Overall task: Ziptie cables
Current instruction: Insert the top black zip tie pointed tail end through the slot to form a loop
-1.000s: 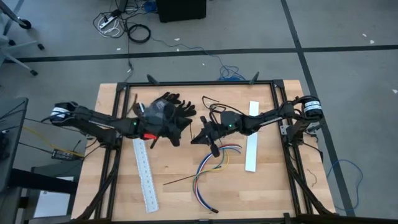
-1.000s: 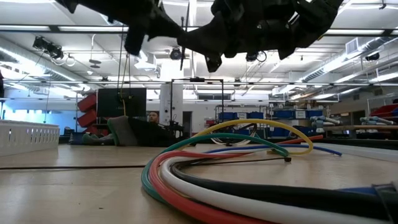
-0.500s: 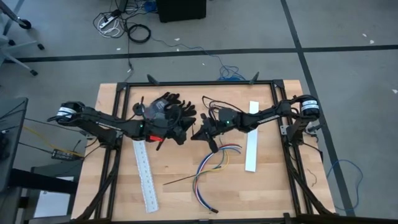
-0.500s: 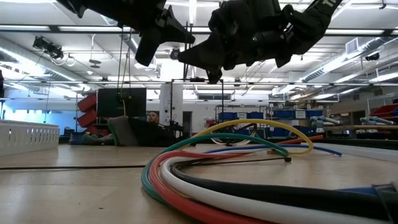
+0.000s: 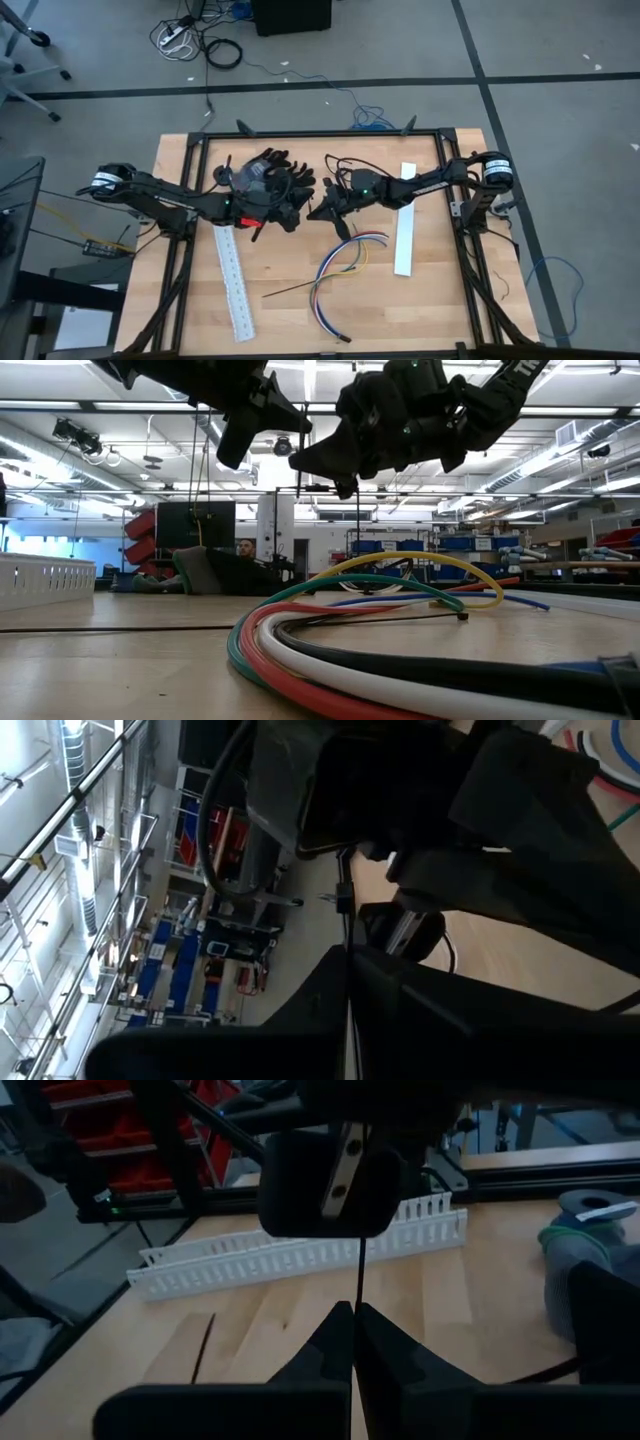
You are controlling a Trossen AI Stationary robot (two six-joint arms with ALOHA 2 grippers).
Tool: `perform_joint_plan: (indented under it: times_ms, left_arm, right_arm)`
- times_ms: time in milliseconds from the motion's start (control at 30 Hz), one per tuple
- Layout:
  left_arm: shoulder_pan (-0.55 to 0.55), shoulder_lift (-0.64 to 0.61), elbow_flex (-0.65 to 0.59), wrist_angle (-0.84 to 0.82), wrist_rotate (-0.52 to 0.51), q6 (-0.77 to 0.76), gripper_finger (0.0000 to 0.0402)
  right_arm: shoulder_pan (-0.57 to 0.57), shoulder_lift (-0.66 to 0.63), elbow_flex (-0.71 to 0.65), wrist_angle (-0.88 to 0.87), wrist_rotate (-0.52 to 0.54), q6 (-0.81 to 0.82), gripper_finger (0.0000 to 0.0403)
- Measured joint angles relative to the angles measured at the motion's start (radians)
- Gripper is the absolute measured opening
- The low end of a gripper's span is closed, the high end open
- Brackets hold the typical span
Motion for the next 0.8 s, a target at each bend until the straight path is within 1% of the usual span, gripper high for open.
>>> perform_joint_plan:
  times_ms: [300, 533, 800]
  left_arm:
    - [0.000, 0.000, 0.000, -0.001, -0.004, -0.001, 0.0000]
    - [0.000, 0.000, 0.000, -0.007, -0.031, 0.021, 0.0000]
    - [-0.003, 0.000, 0.000, -0.029, -0.035, 0.024, 0.0000]
  right_arm:
    - [-0.019, 0.000, 0.000, 0.001, -0.024, 0.007, 0.0000]
    - [-0.020, 0.000, 0.000, 0.001, -0.025, 0.007, 0.0000]
    - [-0.021, 0.000, 0.000, 0.001, -0.027, -0.006, 0.0000]
